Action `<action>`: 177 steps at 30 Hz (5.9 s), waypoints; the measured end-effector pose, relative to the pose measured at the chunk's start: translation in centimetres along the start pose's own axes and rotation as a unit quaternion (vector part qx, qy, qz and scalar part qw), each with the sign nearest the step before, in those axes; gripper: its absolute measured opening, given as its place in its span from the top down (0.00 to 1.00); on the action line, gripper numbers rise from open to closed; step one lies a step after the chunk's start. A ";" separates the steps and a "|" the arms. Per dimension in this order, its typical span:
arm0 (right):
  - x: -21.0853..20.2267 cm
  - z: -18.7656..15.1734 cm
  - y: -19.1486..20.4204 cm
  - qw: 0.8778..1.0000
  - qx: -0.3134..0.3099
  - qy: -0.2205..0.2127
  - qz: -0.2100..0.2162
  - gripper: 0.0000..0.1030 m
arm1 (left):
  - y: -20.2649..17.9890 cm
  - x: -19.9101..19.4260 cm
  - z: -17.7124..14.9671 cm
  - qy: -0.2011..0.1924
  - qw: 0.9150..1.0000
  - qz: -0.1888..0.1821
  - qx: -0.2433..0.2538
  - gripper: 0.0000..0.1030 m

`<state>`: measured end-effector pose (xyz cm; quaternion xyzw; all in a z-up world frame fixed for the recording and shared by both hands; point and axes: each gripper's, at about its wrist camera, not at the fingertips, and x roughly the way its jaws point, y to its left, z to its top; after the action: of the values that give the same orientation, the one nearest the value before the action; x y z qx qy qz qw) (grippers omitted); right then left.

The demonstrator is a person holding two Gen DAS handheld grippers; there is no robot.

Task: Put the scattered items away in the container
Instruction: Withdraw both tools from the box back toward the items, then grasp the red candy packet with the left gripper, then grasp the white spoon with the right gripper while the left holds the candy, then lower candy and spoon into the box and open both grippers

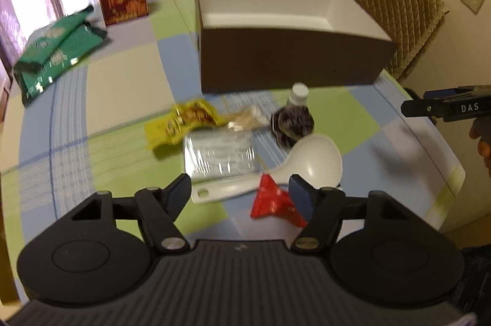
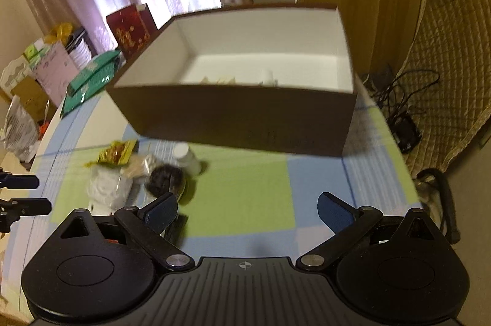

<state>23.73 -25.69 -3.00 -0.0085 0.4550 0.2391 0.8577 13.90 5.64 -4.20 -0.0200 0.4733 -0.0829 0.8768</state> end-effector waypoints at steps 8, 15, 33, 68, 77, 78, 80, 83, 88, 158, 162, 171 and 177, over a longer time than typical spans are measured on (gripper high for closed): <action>1.2 -2.0 -1.4 0.999 0.007 0.042 -0.003 0.00 | -1.3 2.6 -2.2 0.034 0.999 -0.027 -0.005 0.46; 1.6 -2.5 -3.1 0.998 0.024 0.060 -0.010 0.00 | -4.1 4.0 -3.2 0.037 0.972 -0.019 0.233 0.46; 1.5 -4.2 -5.8 0.992 0.090 0.080 -0.036 0.00 | -7.4 8.5 -4.4 0.074 0.843 -0.078 0.526 0.76; 10.0 -1.6 4.8 0.987 -0.003 0.091 0.133 0.66 | 2.0 3.4 -2.4 0.064 0.992 0.037 0.104 0.79; 10.0 -1.9 4.6 0.986 0.010 0.097 0.139 0.94 | 3.1 2.9 -2.1 0.057 0.994 0.052 0.083 0.79; 9.9 -1.9 4.4 0.985 0.012 0.097 0.140 0.94 | 3.1 3.0 -2.1 0.057 0.993 0.054 0.082 0.79; 9.4 -1.9 3.8 0.985 0.027 0.095 0.143 0.94 | 3.1 2.9 -2.1 0.056 0.994 0.055 0.081 0.79; 8.5 -1.8 2.7 0.984 0.051 0.087 0.146 0.94 | 3.1 2.6 -2.0 0.051 0.994 0.053 0.080 0.79; 6.4 -1.3 0.9 0.987 0.069 0.064 0.131 0.94 | 2.7 2.3 -1.3 0.040 0.994 0.055 0.085 0.79; 12.8 21.6 -9.0 0.992 0.086 -0.053 -0.079 0.94 | -3.3 18.6 25.5 -0.011 0.983 0.075 0.170 0.79; 14.6 22.3 -9.1 0.993 0.079 -0.036 -0.078 0.94 | -2.9 20.0 26.1 -0.008 0.984 0.075 0.161 0.79; 18.1 23.8 -8.6 0.995 0.043 -0.002 -0.095 0.94 | -2.8 22.6 26.5 0.001 0.986 0.069 0.153 0.79; 19.1 23.3 -8.3 0.996 0.005 0.020 -0.084 0.94 | -2.8 23.4 26.0 0.012 0.986 0.067 0.154 0.79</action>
<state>54.31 -19.90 -6.03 -0.0468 0.4709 0.1638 0.8656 47.78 -2.04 -8.91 0.1479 0.4657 -0.0957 0.8673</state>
